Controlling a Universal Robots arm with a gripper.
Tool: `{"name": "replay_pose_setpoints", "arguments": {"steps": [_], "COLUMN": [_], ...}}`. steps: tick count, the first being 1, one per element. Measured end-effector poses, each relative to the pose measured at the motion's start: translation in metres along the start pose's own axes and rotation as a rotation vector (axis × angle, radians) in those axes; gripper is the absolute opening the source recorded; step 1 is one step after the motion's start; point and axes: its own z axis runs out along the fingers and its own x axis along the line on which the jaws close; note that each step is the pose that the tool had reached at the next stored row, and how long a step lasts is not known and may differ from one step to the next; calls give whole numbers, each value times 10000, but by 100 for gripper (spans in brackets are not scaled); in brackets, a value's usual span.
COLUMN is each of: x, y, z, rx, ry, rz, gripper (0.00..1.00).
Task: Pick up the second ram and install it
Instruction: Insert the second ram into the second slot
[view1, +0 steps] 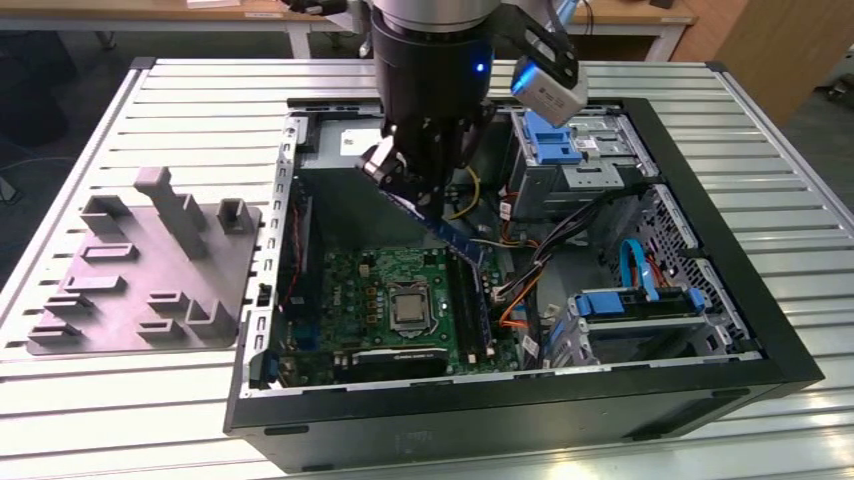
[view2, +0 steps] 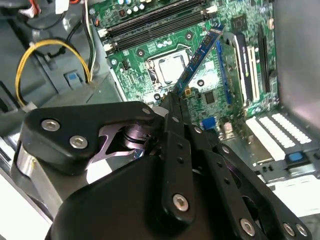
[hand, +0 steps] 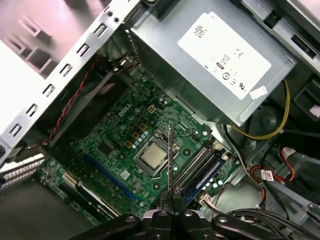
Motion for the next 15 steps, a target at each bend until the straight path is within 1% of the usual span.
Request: {"name": "replay_pose_setpoints", "arguments": {"steps": [15], "x": [0], "y": [1], "z": [22], "rx": [27], "ry": [96], "rz": [2723], "gripper": [11]}}
